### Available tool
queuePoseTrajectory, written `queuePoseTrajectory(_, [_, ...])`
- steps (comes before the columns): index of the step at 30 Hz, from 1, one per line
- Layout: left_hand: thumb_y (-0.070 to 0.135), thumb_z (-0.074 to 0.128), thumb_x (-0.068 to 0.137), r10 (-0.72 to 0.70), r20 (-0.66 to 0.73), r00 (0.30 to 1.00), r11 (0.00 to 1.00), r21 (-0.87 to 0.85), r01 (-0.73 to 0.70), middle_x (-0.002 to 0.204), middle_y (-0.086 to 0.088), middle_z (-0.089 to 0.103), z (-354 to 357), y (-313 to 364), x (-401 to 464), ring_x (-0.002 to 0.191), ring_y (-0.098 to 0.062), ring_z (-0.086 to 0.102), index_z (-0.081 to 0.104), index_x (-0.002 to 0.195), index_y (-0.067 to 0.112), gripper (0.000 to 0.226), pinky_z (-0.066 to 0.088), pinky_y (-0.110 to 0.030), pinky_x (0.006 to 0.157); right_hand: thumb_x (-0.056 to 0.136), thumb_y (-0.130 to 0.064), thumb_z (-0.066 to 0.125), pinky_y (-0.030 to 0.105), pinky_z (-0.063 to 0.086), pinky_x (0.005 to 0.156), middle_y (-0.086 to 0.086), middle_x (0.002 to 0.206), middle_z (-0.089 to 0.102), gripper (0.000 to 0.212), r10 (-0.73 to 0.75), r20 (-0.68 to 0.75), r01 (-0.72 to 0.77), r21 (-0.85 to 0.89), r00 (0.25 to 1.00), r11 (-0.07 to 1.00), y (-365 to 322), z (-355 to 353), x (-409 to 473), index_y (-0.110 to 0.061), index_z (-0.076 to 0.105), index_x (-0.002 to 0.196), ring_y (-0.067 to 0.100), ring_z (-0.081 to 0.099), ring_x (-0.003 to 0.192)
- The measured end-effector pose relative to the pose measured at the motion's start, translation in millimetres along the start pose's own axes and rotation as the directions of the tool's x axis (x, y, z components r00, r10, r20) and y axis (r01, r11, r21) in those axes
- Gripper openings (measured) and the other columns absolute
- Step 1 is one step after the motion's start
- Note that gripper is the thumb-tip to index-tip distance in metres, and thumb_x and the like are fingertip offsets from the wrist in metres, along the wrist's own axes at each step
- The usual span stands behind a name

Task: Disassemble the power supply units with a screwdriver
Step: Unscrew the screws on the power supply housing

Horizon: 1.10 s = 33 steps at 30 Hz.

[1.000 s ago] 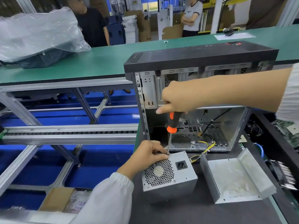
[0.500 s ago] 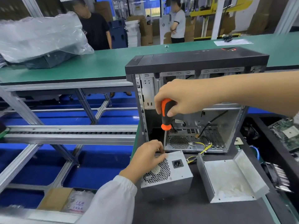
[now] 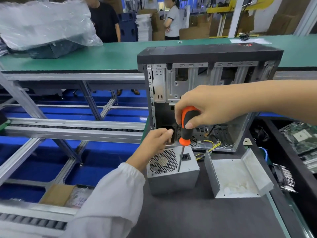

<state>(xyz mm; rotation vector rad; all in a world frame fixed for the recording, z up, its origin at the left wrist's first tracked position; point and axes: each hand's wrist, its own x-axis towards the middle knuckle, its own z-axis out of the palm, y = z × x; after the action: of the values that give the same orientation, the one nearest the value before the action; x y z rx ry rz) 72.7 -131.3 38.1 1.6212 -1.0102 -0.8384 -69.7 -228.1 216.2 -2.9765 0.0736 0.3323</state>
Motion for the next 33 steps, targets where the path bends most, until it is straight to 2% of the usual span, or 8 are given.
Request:
queuePoseTrajectory(1, [0.022, 0.046, 0.103, -0.080, 0.025, 0.997, 0.954, -0.287, 0.083, 0.058, 0.003, 0.028, -2, -2, -8, 0.046, -0.008, 0.026, 0.046, 0.071, 0.013, 0.033, 0.024, -0.019, 0.043, 0.087, -0.031, 0.066, 0.036, 0.048, 0.081, -0.013, 0.093, 0.060, 0.012, 0.001, -0.002, -0.001, 0.003, 1.000, 1.000, -1, 3, -1, -0.035, 0.063, 0.098, 0.012, 0.056, 0.086])
queuePoseTrajectory(2, [0.018, 0.046, 0.102, -0.150, 0.067, 0.986, 0.867, -0.470, 0.164, 0.059, 0.003, 0.027, -2, -5, -14, 0.046, -0.007, 0.024, 0.046, 0.073, 0.012, 0.030, 0.023, -0.017, 0.042, 0.087, -0.031, 0.066, 0.037, 0.048, 0.081, -0.013, 0.092, 0.059, 0.013, 0.002, -0.004, -0.002, 0.001, 1.000, 1.000, -2, 5, -2, -0.034, 0.063, 0.099, 0.012, 0.056, 0.086])
queuePoseTrajectory(4, [0.007, 0.043, 0.099, -0.260, 0.129, 0.957, 0.758, -0.587, 0.285, 0.060, 0.001, 0.031, -2, -12, -22, 0.047, -0.008, 0.026, 0.043, 0.073, 0.011, 0.027, 0.023, -0.018, 0.042, 0.088, -0.031, 0.065, 0.036, 0.048, 0.081, -0.014, 0.090, 0.057, 0.012, 0.006, -0.017, -0.006, -0.006, 1.000, 1.000, -4, 9, -2, -0.034, 0.063, 0.099, 0.011, 0.055, 0.085])
queuePoseTrajectory(7, [0.000, 0.039, 0.092, -0.333, 0.145, 0.932, 0.720, -0.599, 0.351, 0.064, -0.004, 0.040, -1, -16, -28, 0.048, -0.011, 0.031, 0.045, 0.073, 0.008, 0.022, 0.025, -0.019, 0.045, 0.088, -0.030, 0.065, 0.037, 0.048, 0.081, -0.012, 0.092, 0.058, 0.011, 0.012, -0.035, -0.013, -0.019, 0.999, 1.000, -5, 11, -3, -0.034, 0.062, 0.099, 0.011, 0.055, 0.085])
queuePoseTrajectory(10, [0.003, 0.036, 0.092, -0.311, 0.113, 0.944, 0.716, -0.626, 0.310, 0.066, -0.009, 0.048, 0, -18, -33, 0.046, -0.011, 0.035, 0.051, 0.076, 0.004, 0.022, 0.029, -0.019, 0.042, 0.088, -0.029, 0.065, 0.037, 0.049, 0.080, -0.011, 0.093, 0.058, 0.011, 0.018, -0.043, -0.018, -0.017, 0.999, 1.000, -6, 10, -4, -0.035, 0.060, 0.095, 0.013, 0.056, 0.085])
queuePoseTrajectory(16, [0.026, 0.044, 0.101, -0.294, 0.075, 0.953, 0.820, -0.491, 0.292, 0.060, 0.001, 0.029, 5, -17, -32, 0.049, -0.010, 0.023, 0.051, 0.066, 0.010, 0.039, 0.024, -0.019, 0.041, 0.087, -0.029, 0.066, 0.036, 0.048, 0.079, -0.014, 0.089, 0.055, 0.012, 0.030, -0.047, -0.031, -0.015, 0.998, 0.999, -5, 11, -6, -0.035, 0.060, 0.094, 0.013, 0.056, 0.085])
queuePoseTrajectory(27, [0.025, 0.046, 0.103, -0.231, 0.025, 0.973, 0.894, -0.389, 0.222, 0.051, 0.008, 0.025, 8, -17, -36, 0.045, -0.007, 0.019, 0.060, 0.074, 0.006, 0.037, 0.021, -0.017, 0.037, 0.087, -0.029, 0.066, 0.032, 0.048, 0.076, -0.011, 0.091, 0.059, 0.013, 0.012, -0.058, -0.013, -0.018, 0.998, 1.000, -4, 12, -2, -0.038, 0.058, 0.093, 0.009, 0.055, 0.080])
queuePoseTrajectory(33, [0.026, 0.050, 0.101, -0.156, 0.044, 0.987, 0.934, -0.319, 0.162, 0.054, 0.007, 0.023, 6, -22, -37, 0.049, -0.009, 0.018, 0.071, 0.092, 0.005, 0.031, 0.023, -0.017, 0.040, 0.087, -0.030, 0.066, 0.036, 0.051, 0.077, -0.005, 0.092, 0.065, 0.012, 0.010, -0.056, -0.010, -0.007, 0.998, 1.000, -2, 11, -2, -0.035, 0.062, 0.097, 0.015, 0.061, 0.082])
